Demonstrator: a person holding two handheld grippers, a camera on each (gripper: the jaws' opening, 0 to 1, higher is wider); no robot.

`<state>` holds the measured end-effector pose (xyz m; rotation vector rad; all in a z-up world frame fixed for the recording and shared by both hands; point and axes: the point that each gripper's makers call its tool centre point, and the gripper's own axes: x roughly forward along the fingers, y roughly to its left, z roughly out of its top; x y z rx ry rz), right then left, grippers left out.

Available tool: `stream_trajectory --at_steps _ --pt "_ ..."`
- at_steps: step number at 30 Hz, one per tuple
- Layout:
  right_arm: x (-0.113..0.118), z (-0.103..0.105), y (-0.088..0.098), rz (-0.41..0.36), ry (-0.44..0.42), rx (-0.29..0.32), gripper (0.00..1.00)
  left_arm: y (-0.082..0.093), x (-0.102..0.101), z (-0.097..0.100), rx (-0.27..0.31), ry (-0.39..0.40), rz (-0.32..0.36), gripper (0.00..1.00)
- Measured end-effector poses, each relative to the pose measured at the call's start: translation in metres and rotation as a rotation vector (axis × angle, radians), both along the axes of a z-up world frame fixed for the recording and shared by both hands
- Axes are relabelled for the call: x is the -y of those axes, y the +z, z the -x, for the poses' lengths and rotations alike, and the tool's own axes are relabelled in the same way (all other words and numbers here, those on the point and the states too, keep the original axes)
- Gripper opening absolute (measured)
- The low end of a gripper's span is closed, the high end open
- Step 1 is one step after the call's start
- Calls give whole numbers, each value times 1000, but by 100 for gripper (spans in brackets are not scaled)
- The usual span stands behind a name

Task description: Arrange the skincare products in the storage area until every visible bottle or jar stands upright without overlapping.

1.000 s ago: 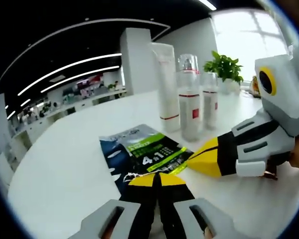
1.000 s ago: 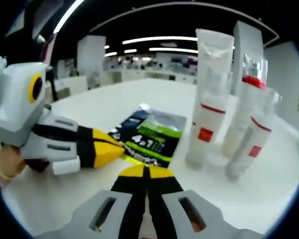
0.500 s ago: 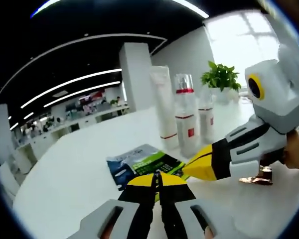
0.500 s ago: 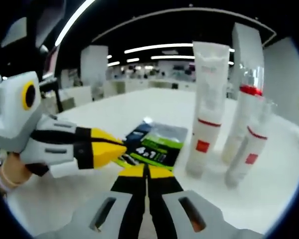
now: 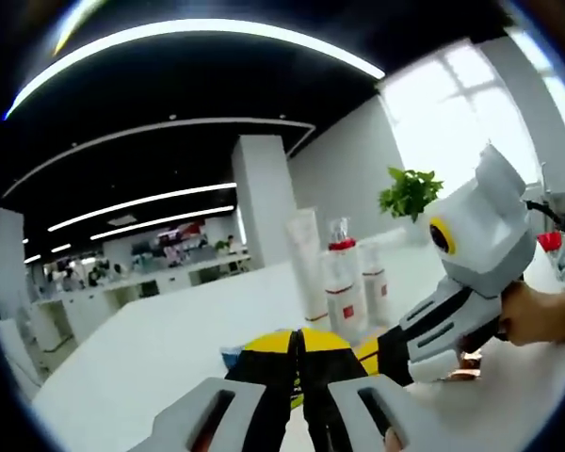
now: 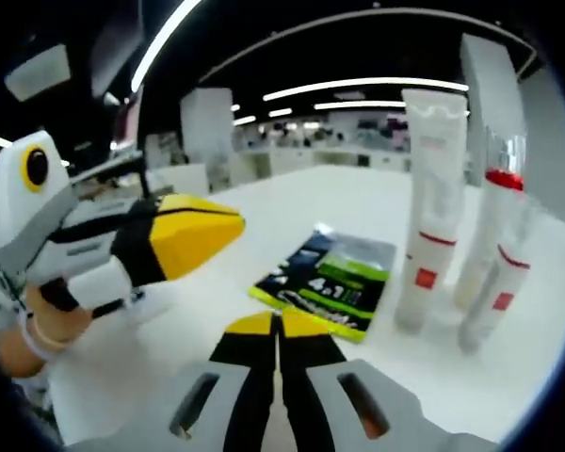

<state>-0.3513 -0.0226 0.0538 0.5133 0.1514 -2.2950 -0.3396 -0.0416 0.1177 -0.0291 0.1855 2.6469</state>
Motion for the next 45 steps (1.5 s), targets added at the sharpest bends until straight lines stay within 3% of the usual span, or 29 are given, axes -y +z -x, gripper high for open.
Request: stream_trajectory --at_steps 2,4,6,10,14,19,26,30,32,36,45 --pt "7 -7 -2 -10 49 8 0 2 -1 -4 6 -22 -18 1" --pt "13 -13 -2 -1 78 25 0 8 -2 -13 45 -61 -101 1" --pt "16 -17 -1 14 98 37 0 9 -1 -24 80 -94 -102 1" --pt "22 -25 3 49 140 54 0 18 20 -52 89 -77 4 1" --pt "30 -35 7 71 198 55 0 23 46 -69 89 -29 51 1" --pt "41 -47 5 59 257 43 0 -3 91 -76 159 87 143 1" --pt "51 -61 -2 38 323 67 0 -35 120 -76 260 138 121 1" --pt "59 -71 -5 -1 365 35 0 -46 128 -76 286 167 144 1" --pt "62 -74 -6 -39 387 -12 0 -50 132 -76 302 179 147 1" --pt "68 -84 -4 -23 436 -15 0 -59 135 -79 342 184 142 1" --pt "70 -85 -6 -19 454 -16 0 -71 136 -75 386 168 125 1"
